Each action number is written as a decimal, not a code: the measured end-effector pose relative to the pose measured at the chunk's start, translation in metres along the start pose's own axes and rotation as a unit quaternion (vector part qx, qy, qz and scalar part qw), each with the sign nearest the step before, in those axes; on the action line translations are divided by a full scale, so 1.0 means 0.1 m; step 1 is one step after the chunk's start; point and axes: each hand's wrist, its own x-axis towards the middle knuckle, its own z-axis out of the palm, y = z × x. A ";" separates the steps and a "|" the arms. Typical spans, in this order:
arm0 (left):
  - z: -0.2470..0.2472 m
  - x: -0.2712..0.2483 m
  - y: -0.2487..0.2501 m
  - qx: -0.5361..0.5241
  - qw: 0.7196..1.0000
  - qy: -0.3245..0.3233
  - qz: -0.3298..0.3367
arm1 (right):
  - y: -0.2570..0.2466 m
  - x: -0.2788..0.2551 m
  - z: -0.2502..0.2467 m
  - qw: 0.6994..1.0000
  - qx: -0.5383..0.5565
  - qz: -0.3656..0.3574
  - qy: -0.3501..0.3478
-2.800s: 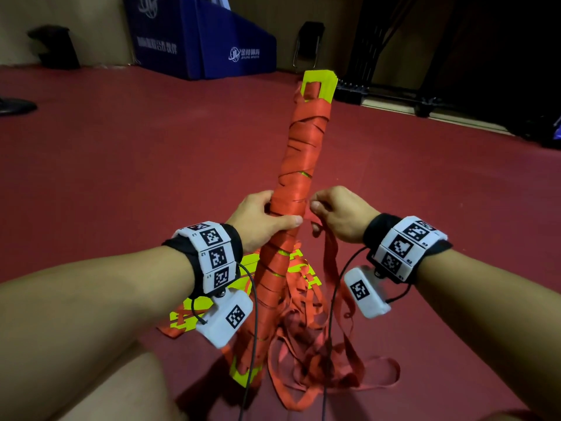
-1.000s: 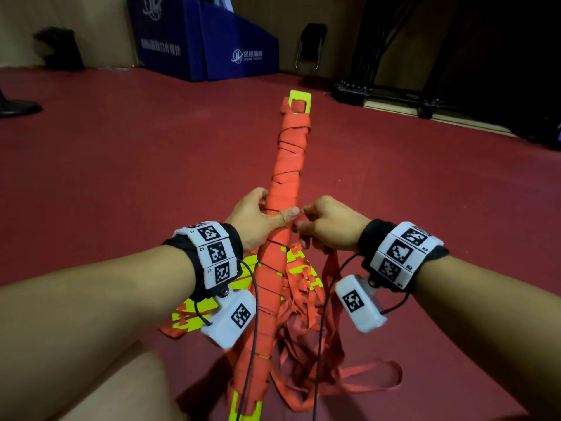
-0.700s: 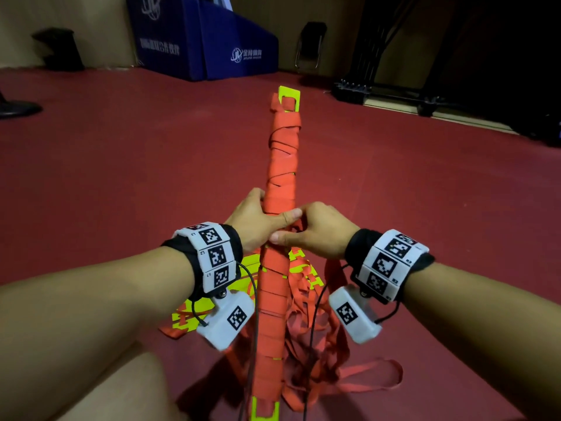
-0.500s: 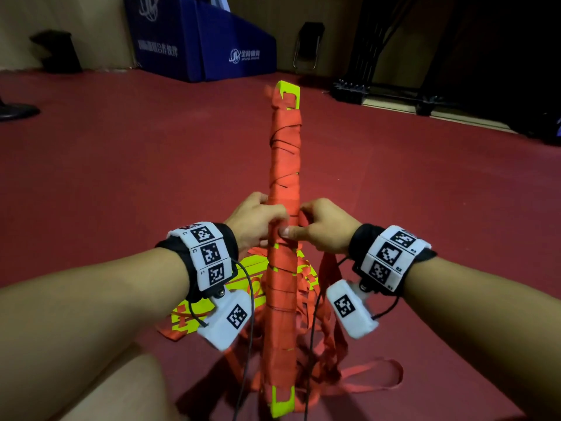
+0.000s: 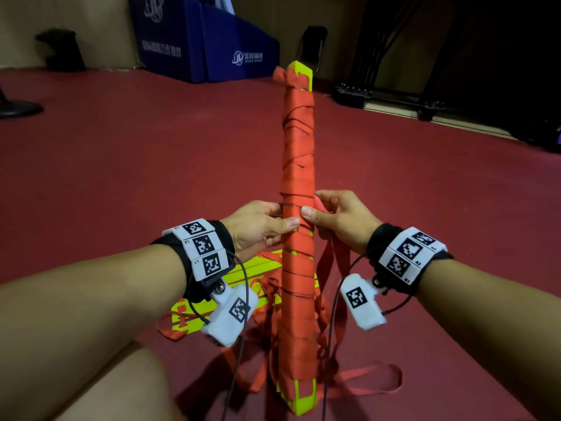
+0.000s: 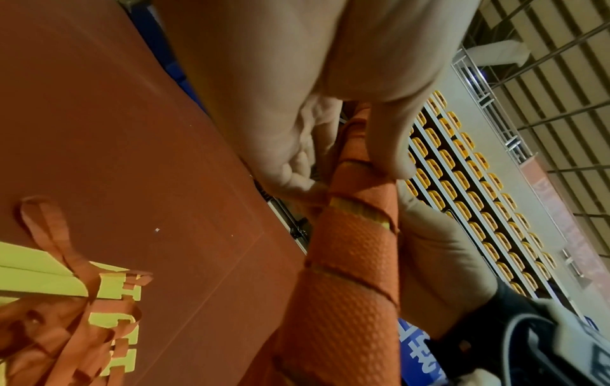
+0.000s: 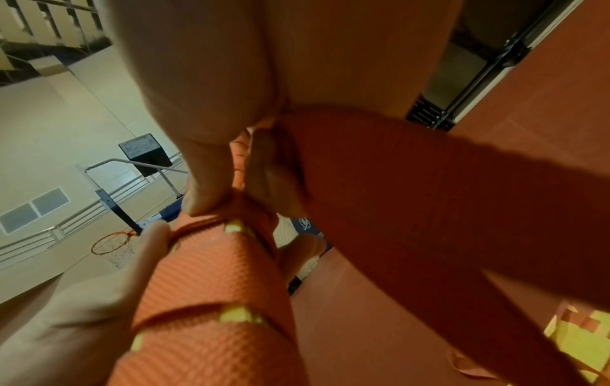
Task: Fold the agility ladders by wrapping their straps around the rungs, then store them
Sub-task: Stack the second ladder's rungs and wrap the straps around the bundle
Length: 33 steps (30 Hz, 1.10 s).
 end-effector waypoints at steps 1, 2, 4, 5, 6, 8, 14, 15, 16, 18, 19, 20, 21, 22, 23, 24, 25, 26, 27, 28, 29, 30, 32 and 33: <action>0.01 -0.02 0.00 0.000 1.000 -0.003 -0.001 | -0.02 0.00 0.00 1.000 0.001 -0.002 0.004; 0.02 -0.03 0.00 0.004 1.000 -0.006 -0.004 | -0.03 0.00 -0.01 1.000 -0.003 -0.004 0.010; 0.02 -0.05 0.01 0.016 1.000 -0.006 -0.006 | -0.06 0.00 -0.03 0.999 -0.031 -0.001 0.025; 0.03 -0.05 0.02 0.018 1.000 0.000 -0.004 | -0.07 0.01 -0.04 0.998 -0.048 0.004 0.030; 0.03 -0.04 0.02 0.018 1.000 0.008 -0.002 | -0.08 0.01 -0.05 0.998 -0.059 0.010 0.034; 0.04 -0.04 0.03 0.008 1.000 0.022 0.008 | -0.09 0.02 -0.05 0.998 -0.048 0.026 0.041; 0.03 -0.07 0.06 -0.010 0.999 0.027 0.032 | -0.06 0.01 -0.11 0.997 -0.018 0.059 0.035; 0.03 -0.07 0.07 -0.012 0.999 0.023 0.035 | -0.05 0.01 -0.11 0.997 -0.044 0.064 0.027; 0.03 -0.08 0.07 -0.013 0.999 0.019 0.038 | -0.04 0.01 -0.11 0.995 -0.075 0.067 0.021; 0.04 -0.08 0.07 -0.017 0.999 0.021 0.042 | -0.04 0.00 -0.10 0.988 -0.135 0.068 0.022; 0.04 -0.08 0.07 -0.022 0.999 0.027 0.042 | -0.05 0.00 -0.09 0.985 -0.158 0.065 0.029; 0.04 -0.07 0.07 -0.027 0.998 0.037 0.041 | -0.06 0.01 -0.09 0.982 -0.174 0.060 0.037; 0.04 -0.06 0.07 -0.027 0.998 0.049 0.041 | -0.07 0.01 -0.08 0.981 -0.183 0.051 0.042; 0.05 -0.05 0.06 -0.020 0.997 0.065 0.041 | -0.08 0.02 -0.07 0.980 -0.190 0.042 0.044; 0.05 -0.03 0.04 -0.002 0.996 0.083 0.043 | -0.10 0.02 -0.06 0.978 -0.199 0.037 0.041; 0.05 -0.01 0.02 0.018 0.994 0.100 0.044 | -0.11 0.03 -0.05 0.978 -0.204 0.037 0.035; 0.04 0.01 -0.01 0.039 0.992 0.116 0.044 | -0.12 0.03 -0.03 0.978 -0.202 0.042 0.026; 0.03 0.03 -0.03 0.057 0.989 0.129 0.043 | -0.11 0.03 -0.02 0.980 -0.190 0.047 0.014; 0.02 0.04 -0.05 0.074 0.987 0.139 0.043 | -0.11 0.03 -0.01 0.983 -0.174 0.051 0.003; 0.00 0.04 -0.05 0.086 0.985 0.146 0.043 | -0.11 0.03 -0.01 0.986 -0.160 0.053 -0.003; 0.00 0.05 -0.05 0.095 0.983 0.152 0.043 | -0.12 0.02 -0.01 0.986 -0.155 0.053 -0.004; -0.01 0.05 -0.05 0.100 0.982 0.156 0.043 | -0.13 0.02 -0.01 0.986 -0.160 0.048 -0.004; -0.02 0.06 -0.05 0.107 0.980 0.160 0.043 | -0.15 0.01 0.00 0.981 -0.190 0.030 -0.001; -0.02 0.06 -0.05 0.110 0.980 0.158 0.041 | -0.15 0.02 -0.01 0.978 -0.208 0.023 0.004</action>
